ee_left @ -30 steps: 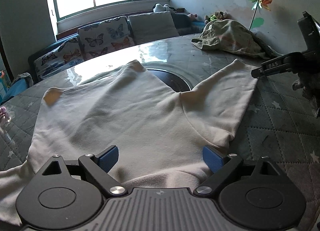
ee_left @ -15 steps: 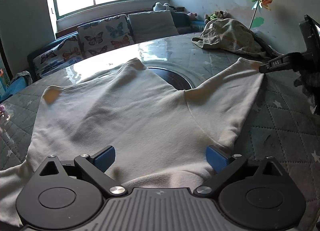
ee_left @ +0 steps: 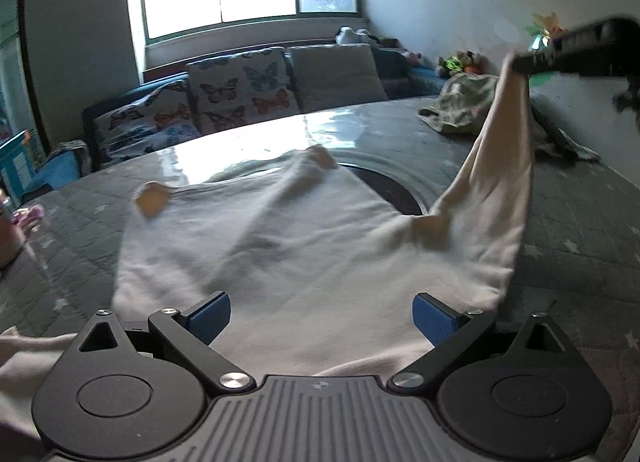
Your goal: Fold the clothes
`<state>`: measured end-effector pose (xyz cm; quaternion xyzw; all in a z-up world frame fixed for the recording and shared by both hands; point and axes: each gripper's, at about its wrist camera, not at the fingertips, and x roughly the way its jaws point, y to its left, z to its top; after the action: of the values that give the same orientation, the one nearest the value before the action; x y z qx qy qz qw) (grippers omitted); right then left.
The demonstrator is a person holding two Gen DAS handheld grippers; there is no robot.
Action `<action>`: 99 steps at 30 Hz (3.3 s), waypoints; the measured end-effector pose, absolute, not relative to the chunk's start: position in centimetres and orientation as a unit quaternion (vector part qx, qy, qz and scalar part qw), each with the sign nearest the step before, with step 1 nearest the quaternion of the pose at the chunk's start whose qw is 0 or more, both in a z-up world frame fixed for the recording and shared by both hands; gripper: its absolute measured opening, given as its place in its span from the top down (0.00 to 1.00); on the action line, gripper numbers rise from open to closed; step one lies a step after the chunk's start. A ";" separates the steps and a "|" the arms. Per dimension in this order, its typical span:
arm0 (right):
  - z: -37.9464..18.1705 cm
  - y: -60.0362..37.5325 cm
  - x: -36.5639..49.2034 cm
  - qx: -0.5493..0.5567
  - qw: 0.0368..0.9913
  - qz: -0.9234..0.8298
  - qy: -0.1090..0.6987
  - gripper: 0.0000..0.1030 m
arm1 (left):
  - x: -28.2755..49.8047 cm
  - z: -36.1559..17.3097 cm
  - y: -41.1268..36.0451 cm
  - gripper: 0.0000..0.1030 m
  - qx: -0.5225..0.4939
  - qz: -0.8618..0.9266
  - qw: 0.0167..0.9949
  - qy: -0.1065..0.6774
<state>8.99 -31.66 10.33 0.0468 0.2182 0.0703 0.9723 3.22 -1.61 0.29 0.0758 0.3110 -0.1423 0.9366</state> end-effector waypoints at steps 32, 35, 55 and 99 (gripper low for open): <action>8.8 -15.9 7.9 -0.079 0.913 0.277 0.289 0.74 | 1.6 -0.4 5.8 0.04 0.007 -0.061 0.945 0.322; 6.3 -17.8 7.7 -0.087 0.902 0.264 0.331 0.74 | 2.0 0.1 5.9 0.04 0.005 -0.060 0.948 0.314; 0.1 -20.7 5.2 -0.112 0.874 0.257 0.396 0.44 | 6.3 -1.0 6.8 0.69 -0.028 -0.088 0.934 0.344; 0.4 -18.0 9.5 -0.080 0.881 0.279 0.373 0.50 | 3.0 0.1 8.4 0.60 -0.058 -0.076 0.925 0.368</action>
<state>9.54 -17.95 0.39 -0.0804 0.3729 0.2793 0.8812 2.99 8.40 0.07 -0.0575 0.3678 -0.0765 0.9250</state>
